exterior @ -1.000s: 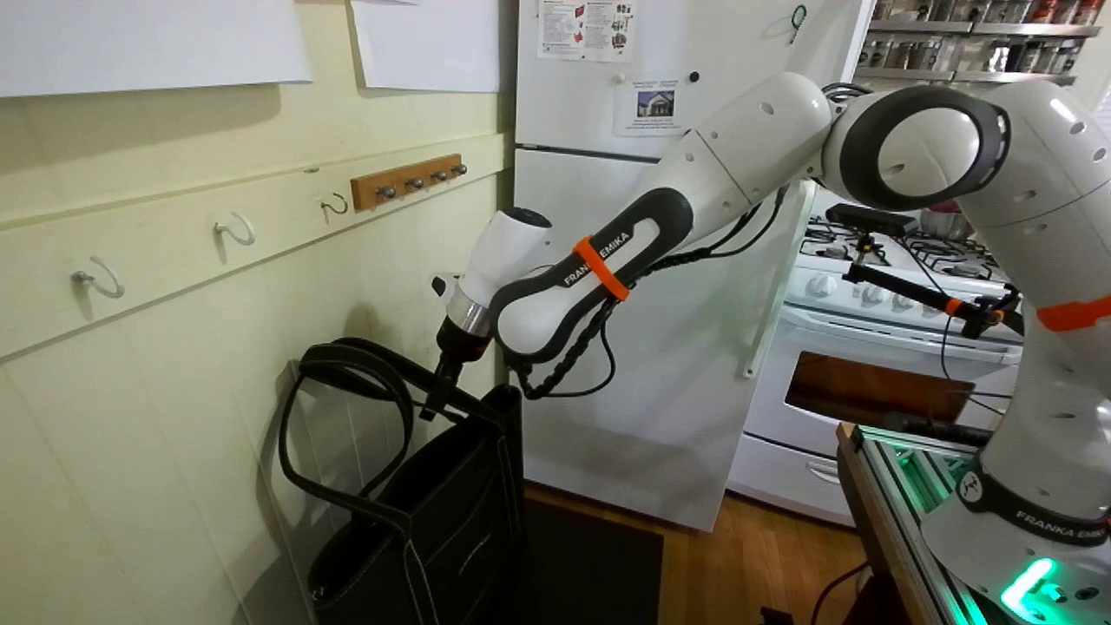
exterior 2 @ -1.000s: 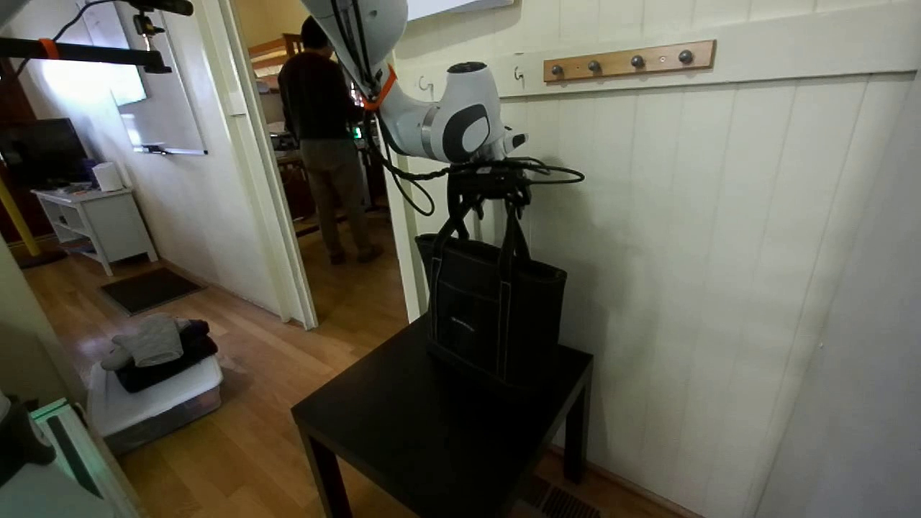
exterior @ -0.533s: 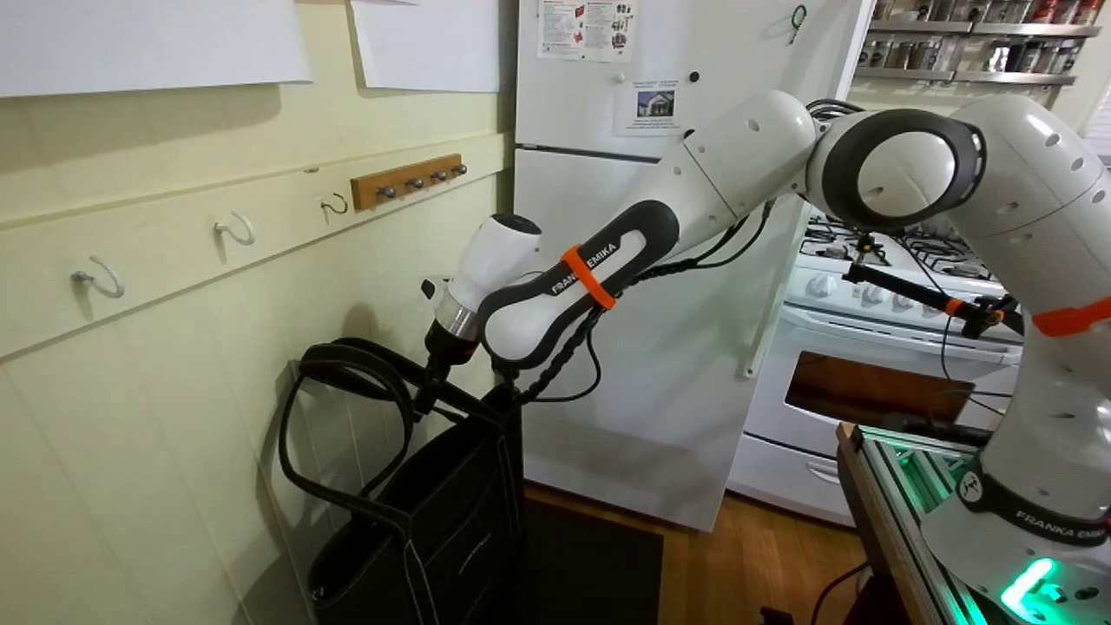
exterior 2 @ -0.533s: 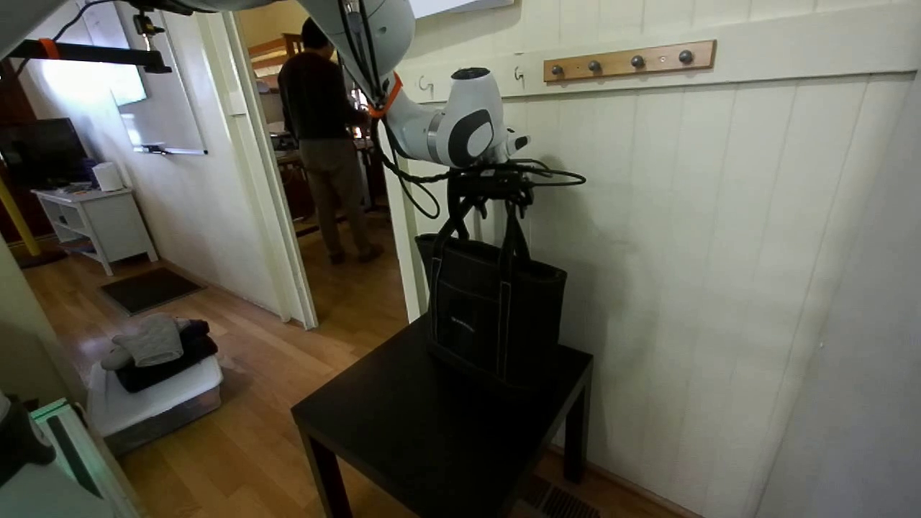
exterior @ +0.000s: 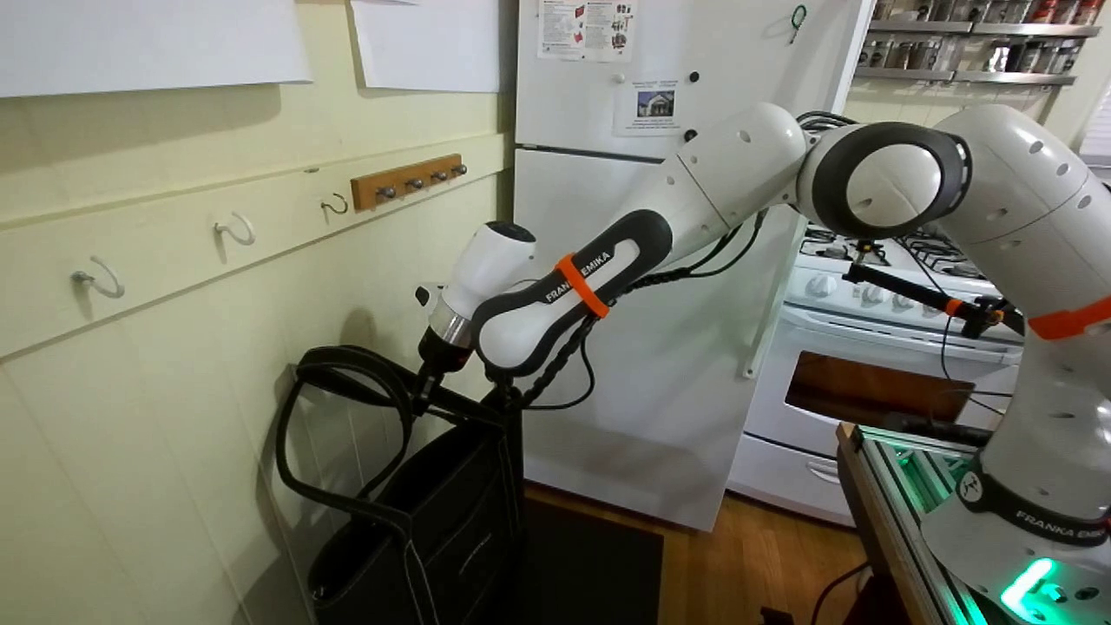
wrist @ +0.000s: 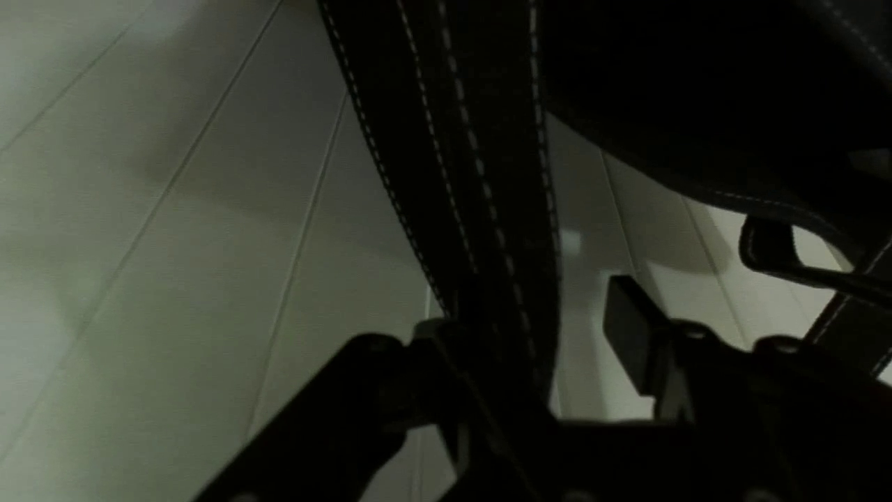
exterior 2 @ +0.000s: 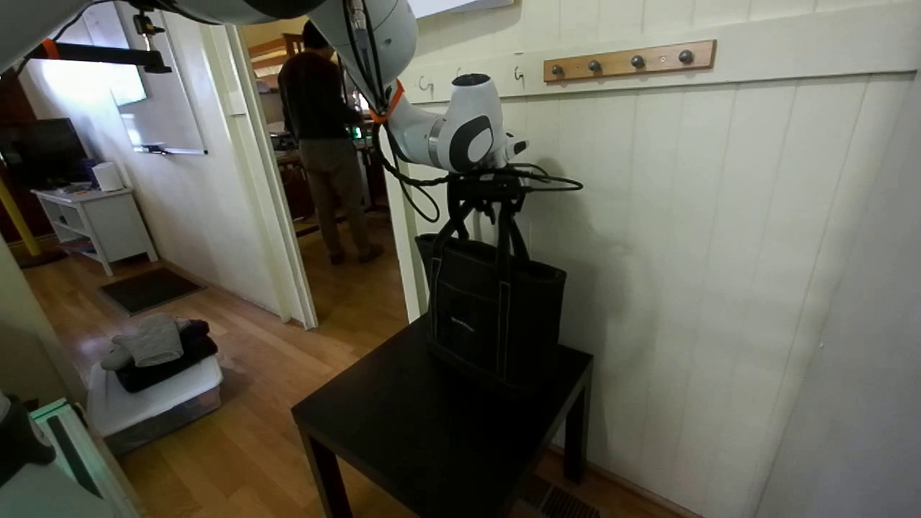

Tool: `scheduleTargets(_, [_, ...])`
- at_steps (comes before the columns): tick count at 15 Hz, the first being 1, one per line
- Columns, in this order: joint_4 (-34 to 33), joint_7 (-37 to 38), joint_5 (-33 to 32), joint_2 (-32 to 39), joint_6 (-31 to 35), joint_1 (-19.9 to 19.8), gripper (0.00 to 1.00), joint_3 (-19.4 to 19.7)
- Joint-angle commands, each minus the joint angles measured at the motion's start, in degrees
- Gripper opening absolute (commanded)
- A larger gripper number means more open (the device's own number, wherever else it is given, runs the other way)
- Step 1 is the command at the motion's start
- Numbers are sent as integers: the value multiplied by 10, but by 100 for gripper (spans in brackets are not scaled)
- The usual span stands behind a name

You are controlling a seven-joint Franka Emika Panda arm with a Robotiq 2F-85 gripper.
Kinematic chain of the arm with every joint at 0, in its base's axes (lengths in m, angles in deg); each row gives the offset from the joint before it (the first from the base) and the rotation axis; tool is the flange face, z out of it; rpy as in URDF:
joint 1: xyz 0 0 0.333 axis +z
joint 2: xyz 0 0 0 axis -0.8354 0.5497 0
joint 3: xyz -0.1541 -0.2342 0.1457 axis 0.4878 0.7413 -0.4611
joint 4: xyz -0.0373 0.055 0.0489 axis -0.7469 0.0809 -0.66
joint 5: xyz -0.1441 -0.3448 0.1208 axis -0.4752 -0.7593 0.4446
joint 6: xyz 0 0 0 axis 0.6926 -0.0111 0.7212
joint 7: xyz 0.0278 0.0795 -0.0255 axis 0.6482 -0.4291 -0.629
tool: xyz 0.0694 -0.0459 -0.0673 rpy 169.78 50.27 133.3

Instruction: Put the bag on the hanger

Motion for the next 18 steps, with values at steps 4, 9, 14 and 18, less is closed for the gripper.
scheduleTargets(4, [-30,1,-11,28,5,-12,0,-16])
scheduleTargets(9, [5,-19,-3,-9,-8,-38,1,-48])
scheduleTargets(14, [72,-76,12,-59,-4,-100,1,-113])
scheduleTargets(18, [145,-120,26,-117,-10,-160,1,-156])
